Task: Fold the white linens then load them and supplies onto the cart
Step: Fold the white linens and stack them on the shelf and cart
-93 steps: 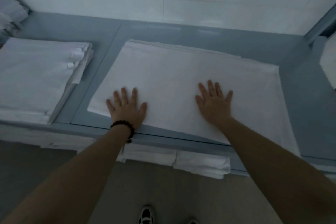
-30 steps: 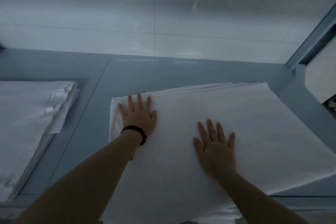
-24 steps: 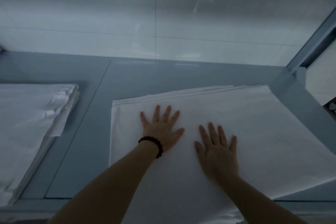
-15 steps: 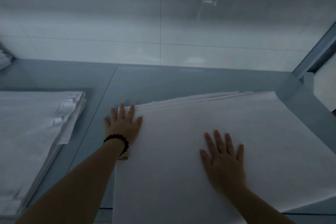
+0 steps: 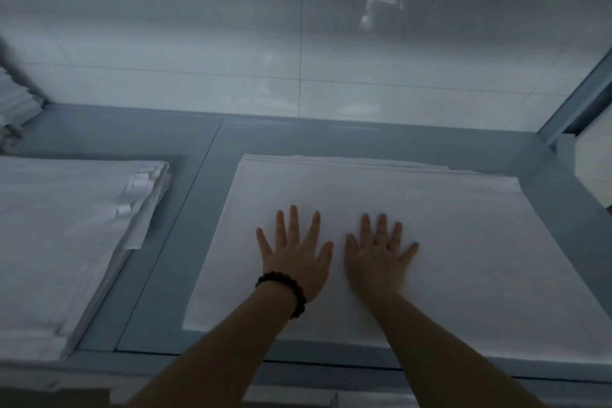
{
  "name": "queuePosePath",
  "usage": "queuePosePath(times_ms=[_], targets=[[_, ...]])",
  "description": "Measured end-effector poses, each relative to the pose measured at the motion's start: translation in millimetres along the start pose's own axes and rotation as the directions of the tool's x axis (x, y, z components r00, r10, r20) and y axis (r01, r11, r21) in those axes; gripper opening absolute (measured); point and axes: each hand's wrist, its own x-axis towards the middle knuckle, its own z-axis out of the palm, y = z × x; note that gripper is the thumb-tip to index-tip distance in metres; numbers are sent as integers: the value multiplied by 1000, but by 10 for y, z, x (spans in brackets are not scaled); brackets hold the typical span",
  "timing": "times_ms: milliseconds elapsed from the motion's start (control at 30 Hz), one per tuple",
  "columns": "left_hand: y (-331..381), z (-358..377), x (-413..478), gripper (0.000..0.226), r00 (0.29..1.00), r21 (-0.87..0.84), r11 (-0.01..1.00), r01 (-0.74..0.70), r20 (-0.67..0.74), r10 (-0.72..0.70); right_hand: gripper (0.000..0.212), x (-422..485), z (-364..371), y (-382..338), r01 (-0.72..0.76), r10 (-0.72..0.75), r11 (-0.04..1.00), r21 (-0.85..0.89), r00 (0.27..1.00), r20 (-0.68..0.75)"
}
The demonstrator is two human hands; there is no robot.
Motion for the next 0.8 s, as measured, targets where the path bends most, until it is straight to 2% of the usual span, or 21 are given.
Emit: queuePosePath(times_ms=[100, 200, 333, 433, 533, 733, 800], targets=[[174, 188, -276, 60, 995, 21, 996, 87, 53, -88, 58, 34, -10, -10, 40, -42, 999, 29, 998, 43], [269, 384, -526, 66, 987, 60, 987, 151, 48, -154, 58, -8, -34, 186, 192, -191, 981, -8, 980, 64], [239, 482, -590, 73, 987, 112, 982, 153, -55, -148, 60, 1, -142, 677, 446, -441, 879, -170, 895, 67], [171, 481, -500, 77, 991, 156, 980, 124, -73, -114, 60, 44, -254, 1052, 525, -513, 826, -204, 851, 112], [61, 459, -360, 77, 995, 173, 982, 77, -79, -64, 60, -23, -277, 1269, 499, -487, 840, -214, 867, 110], [-163, 328, -84, 65, 994, 265, 962, -68, -66, 89, 63, -334, -81, 1163, 312, -314, 937, -154, 949, 15], [-182, 299, -114, 63, 995, 227, 973, -37, -79, 57, 66, -455, -12, 1087, 247, -252, 958, -144, 968, -16]])
